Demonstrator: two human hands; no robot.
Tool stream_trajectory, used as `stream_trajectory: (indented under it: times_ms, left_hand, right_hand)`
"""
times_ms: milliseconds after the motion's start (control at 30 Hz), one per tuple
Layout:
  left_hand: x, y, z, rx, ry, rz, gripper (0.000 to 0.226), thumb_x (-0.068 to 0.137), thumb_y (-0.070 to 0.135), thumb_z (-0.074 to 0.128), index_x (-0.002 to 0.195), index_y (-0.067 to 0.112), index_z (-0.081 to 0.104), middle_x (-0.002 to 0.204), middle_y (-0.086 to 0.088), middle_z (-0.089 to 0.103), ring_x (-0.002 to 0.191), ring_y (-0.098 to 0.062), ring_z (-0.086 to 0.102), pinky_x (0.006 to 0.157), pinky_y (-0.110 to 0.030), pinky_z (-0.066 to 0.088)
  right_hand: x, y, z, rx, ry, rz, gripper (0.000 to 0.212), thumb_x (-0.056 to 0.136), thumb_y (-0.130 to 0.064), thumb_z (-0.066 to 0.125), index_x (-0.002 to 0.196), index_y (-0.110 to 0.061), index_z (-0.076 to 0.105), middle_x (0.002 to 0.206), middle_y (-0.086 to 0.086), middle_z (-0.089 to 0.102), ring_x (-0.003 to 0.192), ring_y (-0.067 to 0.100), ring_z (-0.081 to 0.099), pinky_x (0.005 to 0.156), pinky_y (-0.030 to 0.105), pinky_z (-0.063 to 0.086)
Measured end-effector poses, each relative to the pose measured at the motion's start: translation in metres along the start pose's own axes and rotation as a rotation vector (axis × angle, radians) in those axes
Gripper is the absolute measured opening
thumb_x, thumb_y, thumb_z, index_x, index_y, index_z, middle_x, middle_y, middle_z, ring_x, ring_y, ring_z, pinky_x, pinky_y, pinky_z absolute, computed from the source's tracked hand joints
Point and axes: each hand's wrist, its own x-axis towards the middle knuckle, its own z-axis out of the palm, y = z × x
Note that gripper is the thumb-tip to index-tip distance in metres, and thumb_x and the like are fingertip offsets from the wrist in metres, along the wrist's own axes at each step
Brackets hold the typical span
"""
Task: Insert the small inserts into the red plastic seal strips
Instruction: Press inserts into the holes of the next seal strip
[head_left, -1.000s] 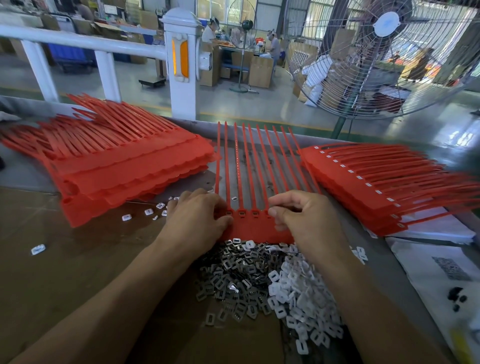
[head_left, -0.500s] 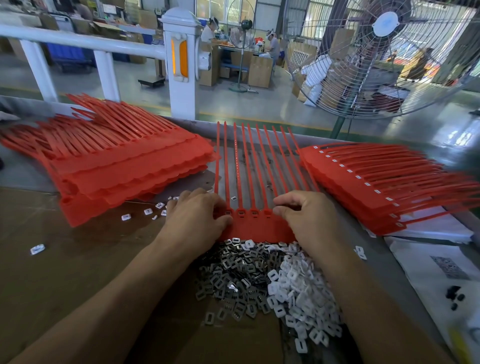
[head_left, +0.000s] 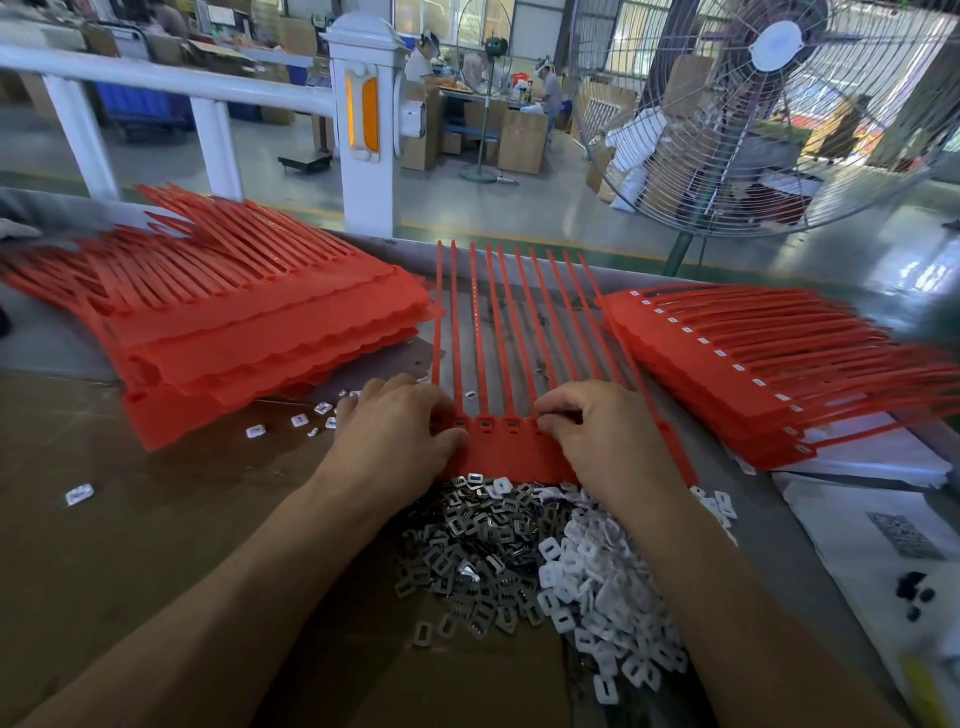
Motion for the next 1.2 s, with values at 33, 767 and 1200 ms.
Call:
stream_trajectory:
  times_ms: [33,767,1200]
  left_hand:
    - [0.000,0.000,0.000,0.001,0.002,0.001,0.032,0.091,0.050,0.065,0.120,0.037,0.067,0.125,0.009,0.058,0.123,-0.018,0.046,0.107,-0.044,0.028]
    - [-0.001,0.000,0.000,0.002,-0.002,0.003,0.032,0.091,0.050,0.065,0.119,0.037,0.068,0.123,0.010,0.059,0.122,-0.018,0.045,0.108,-0.044,0.027]
    - [-0.001,0.001,0.000,0.009,0.006,0.000,0.031,0.091,0.049,0.065,0.120,0.037,0.068,0.123,0.008,0.059,0.123,-0.019,0.045,0.107,-0.044,0.028]
  right_hand:
    - [0.000,0.000,0.000,-0.014,-0.001,-0.002,0.014,0.094,-0.014,0.075,0.105,-0.020,0.082,0.104,-0.008,0.075,0.085,-0.004,0.060,0.071,-0.004,0.038]
    - [-0.007,0.004,-0.007,-0.072,-0.070,0.041,0.020,0.098,-0.012,0.068,0.108,-0.025,0.080,0.113,-0.008,0.069,0.093,0.001,0.057,0.071,0.001,0.033]
    - [-0.029,-0.024,-0.018,0.070,-0.372,-0.167,0.004,0.089,-0.034,0.080,0.093,-0.033,0.079,0.092,-0.016,0.068,0.088,-0.001,0.065,0.080,0.022,0.051]
